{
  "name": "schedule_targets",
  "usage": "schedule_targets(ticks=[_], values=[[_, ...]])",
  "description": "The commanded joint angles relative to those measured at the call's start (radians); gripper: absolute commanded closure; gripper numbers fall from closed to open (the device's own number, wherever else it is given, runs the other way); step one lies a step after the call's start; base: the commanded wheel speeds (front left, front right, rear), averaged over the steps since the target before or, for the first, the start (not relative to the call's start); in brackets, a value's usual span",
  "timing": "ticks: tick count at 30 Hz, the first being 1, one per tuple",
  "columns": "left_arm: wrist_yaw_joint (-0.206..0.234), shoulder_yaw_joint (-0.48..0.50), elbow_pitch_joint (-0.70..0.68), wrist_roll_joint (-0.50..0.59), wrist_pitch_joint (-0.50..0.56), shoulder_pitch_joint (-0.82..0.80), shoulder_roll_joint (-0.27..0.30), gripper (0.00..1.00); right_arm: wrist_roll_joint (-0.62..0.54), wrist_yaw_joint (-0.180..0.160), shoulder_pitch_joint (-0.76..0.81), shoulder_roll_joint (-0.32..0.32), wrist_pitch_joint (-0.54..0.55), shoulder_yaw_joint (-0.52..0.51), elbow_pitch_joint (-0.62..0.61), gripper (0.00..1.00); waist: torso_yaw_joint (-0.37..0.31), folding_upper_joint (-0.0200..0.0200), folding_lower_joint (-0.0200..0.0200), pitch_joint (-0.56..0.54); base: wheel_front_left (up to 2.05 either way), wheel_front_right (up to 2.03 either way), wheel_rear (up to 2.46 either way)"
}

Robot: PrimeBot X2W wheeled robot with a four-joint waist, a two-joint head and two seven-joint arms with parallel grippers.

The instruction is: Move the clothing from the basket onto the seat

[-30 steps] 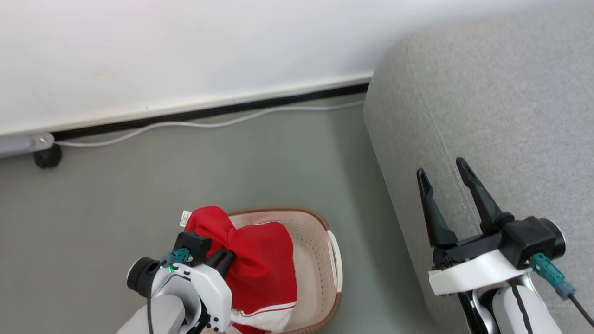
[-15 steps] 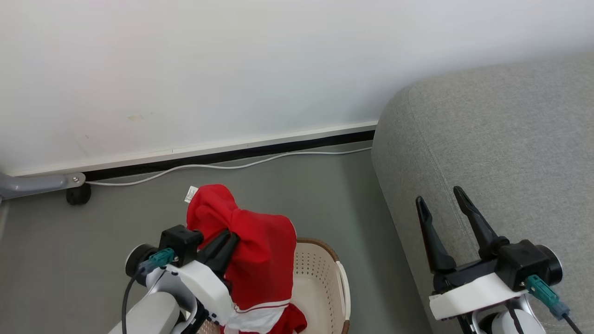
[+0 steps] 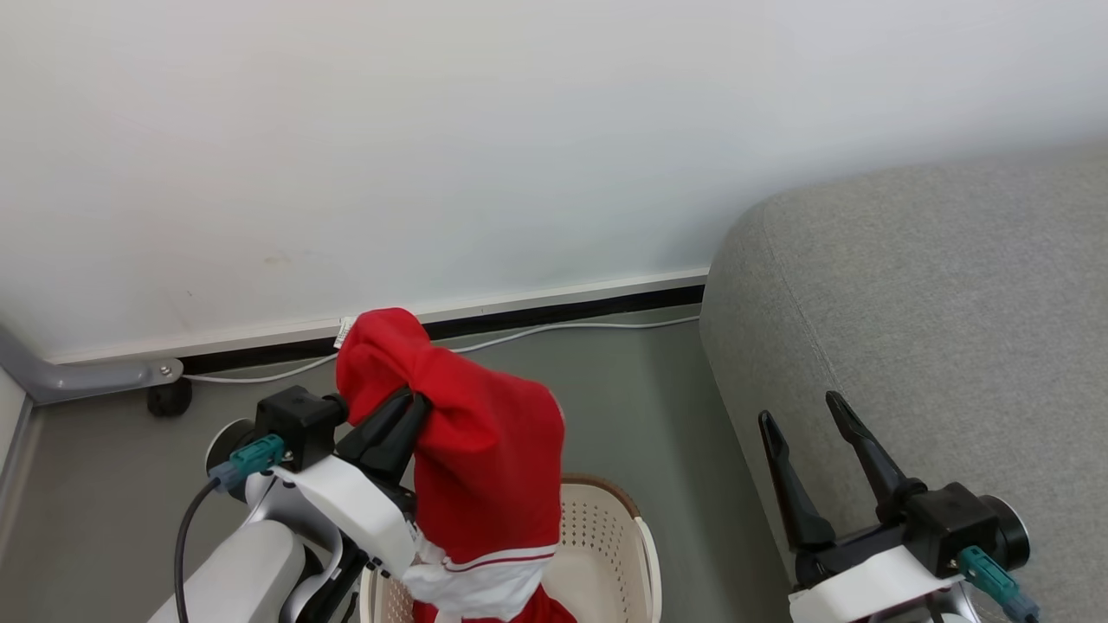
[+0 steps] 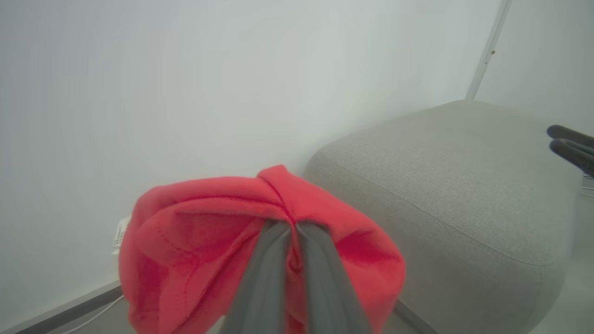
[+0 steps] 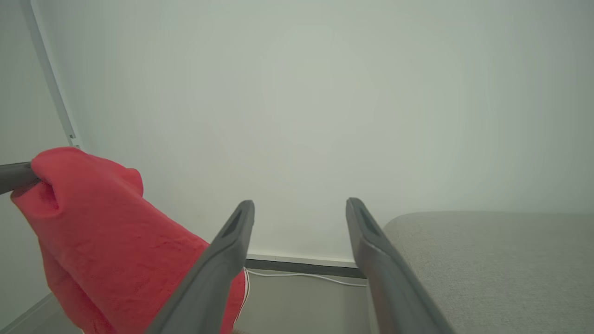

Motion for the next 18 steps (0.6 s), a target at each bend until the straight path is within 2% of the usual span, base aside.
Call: schedule_targets(ticks=[1, 8, 18], values=[[0.012, 0.051, -0.042, -0.011, 0.005, -0.034, 0.032, 1.00, 0.006, 0.004, -0.019, -0.005, -0.006, 0.028, -0.022, 0.00, 0.004, 0.0000, 0.0000, -0.006, 0.00, 0.00, 0.00], [0.039, 0.071, -0.111, -0.020, 0.052, -0.065, 0.061, 1.00, 0.004, 0.004, -0.019, -0.005, -0.006, 0.044, -0.022, 0.00, 0.015, 0.0000, 0.0000, -0.017, 0.00, 0.00, 0.00], [0.058, 0.075, -0.150, -0.027, 0.087, -0.104, 0.061, 1.00, -0.004, 0.004, -0.033, -0.005, -0.006, 0.101, -0.026, 0.00, 0.020, 0.0000, 0.0000, -0.012, 0.00, 0.00, 0.00]])
